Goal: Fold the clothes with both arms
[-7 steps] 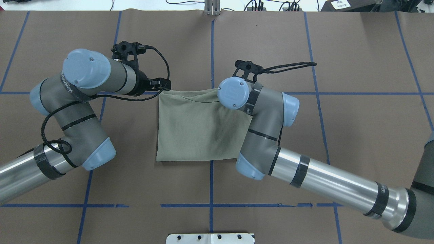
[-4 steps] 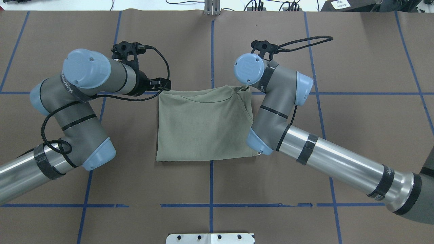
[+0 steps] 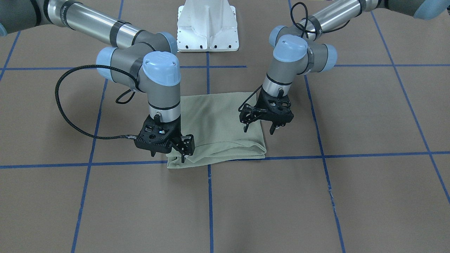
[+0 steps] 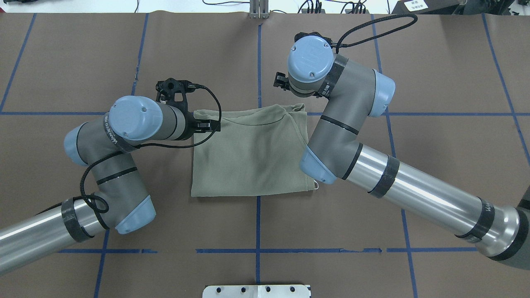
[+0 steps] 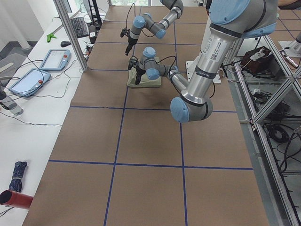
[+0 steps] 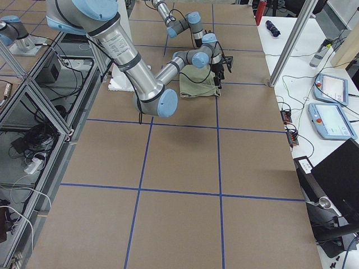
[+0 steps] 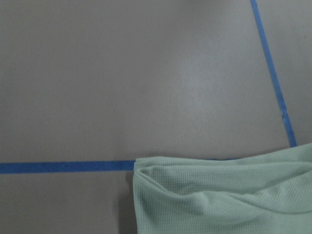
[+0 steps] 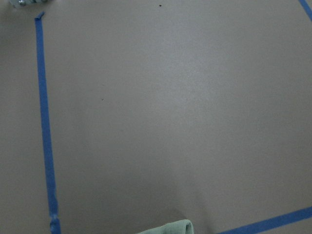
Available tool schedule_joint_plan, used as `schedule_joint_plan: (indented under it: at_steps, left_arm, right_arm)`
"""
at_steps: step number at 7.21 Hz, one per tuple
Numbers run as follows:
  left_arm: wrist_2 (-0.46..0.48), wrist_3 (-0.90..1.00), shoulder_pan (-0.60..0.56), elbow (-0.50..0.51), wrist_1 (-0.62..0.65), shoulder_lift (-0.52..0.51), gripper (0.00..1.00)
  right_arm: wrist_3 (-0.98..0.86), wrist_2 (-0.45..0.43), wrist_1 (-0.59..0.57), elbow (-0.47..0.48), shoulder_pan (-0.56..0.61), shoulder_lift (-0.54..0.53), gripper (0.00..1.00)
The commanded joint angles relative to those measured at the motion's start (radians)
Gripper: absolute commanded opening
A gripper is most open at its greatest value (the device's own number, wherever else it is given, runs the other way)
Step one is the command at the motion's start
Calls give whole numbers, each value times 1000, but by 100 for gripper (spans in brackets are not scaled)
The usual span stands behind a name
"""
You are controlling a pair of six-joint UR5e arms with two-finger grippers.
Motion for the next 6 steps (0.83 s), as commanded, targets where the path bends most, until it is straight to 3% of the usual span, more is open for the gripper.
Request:
schedule_joint_plan:
  at_steps: [1, 4, 5, 6]
  left_arm:
    - [16, -1, 35, 33, 5, -11, 100]
    - [84, -4, 26, 108, 9, -48, 100]
    - [84, -20, -9, 181, 2, -99, 100]
    - [81, -31, -55, 320, -6, -185, 100]
  right_arm:
    - [-2, 5, 0, 11, 1, -2, 100]
    - [0, 4, 0, 18, 1, -4, 100]
    - [-2, 4, 0, 16, 1, -7, 100]
    - [-2, 4, 3, 18, 1, -11, 100]
